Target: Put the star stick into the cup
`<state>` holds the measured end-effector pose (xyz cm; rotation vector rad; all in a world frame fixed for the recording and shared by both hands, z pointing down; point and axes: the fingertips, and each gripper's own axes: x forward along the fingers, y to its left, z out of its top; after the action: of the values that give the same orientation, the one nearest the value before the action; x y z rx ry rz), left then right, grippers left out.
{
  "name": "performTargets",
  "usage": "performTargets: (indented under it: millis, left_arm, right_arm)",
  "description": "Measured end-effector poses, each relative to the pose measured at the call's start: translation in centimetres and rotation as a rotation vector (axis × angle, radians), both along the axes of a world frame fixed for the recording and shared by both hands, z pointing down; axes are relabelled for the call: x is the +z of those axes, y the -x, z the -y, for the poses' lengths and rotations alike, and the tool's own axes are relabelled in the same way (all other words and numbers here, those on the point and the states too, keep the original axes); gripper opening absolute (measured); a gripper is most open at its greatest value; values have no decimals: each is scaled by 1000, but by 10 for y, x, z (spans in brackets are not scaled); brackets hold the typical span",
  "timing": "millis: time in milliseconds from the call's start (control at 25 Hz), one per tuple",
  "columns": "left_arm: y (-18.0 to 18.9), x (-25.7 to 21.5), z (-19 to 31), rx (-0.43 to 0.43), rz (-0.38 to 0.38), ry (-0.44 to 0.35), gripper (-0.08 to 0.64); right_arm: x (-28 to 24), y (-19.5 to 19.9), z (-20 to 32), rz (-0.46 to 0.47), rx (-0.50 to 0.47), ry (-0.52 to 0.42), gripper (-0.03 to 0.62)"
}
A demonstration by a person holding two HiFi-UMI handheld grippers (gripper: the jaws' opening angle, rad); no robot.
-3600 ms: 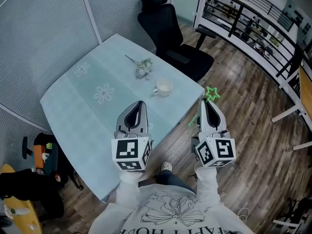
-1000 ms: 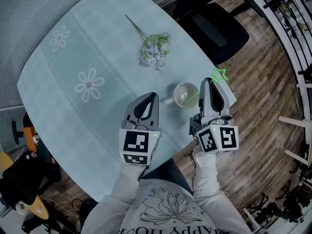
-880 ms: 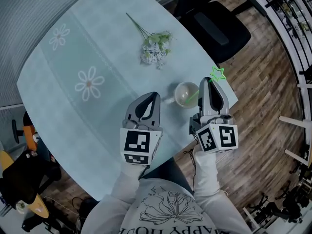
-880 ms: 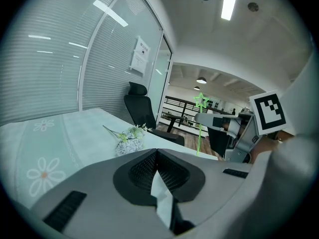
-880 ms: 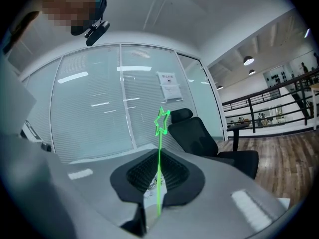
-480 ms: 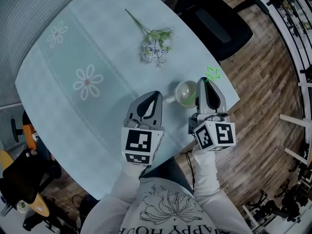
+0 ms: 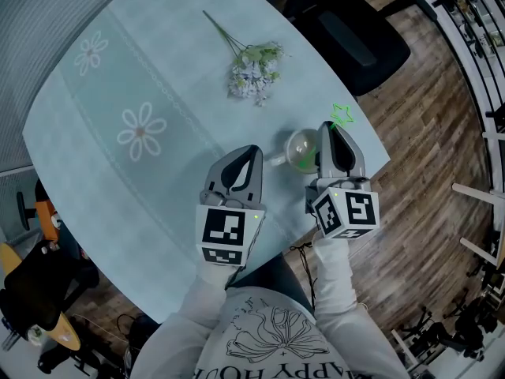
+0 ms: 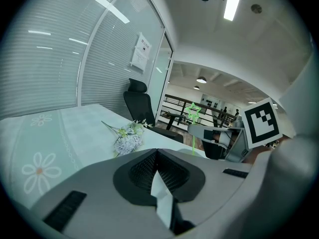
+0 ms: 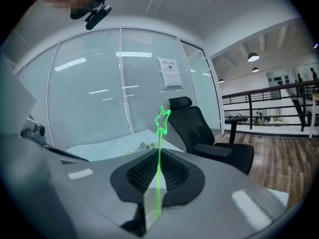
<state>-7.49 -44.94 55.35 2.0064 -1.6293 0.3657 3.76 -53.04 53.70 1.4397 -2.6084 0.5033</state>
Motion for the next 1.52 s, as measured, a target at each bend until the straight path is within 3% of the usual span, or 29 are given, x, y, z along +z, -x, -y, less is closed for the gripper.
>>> performTargets:
  millis: [640, 1120, 1520]
  left_arm:
    - [17, 6, -1, -23, 0, 9, 6]
    - [17, -4, 2, -26, 8, -11, 6]
    - [8, -41, -4, -48, 34, -82, 6]
  right_arm:
    - [24, 10, 22, -123, 41, 45, 35]
    - [16, 9, 20, -111, 37, 44, 57]
    - [-25, -9, -3, -62, 65, 5, 55]
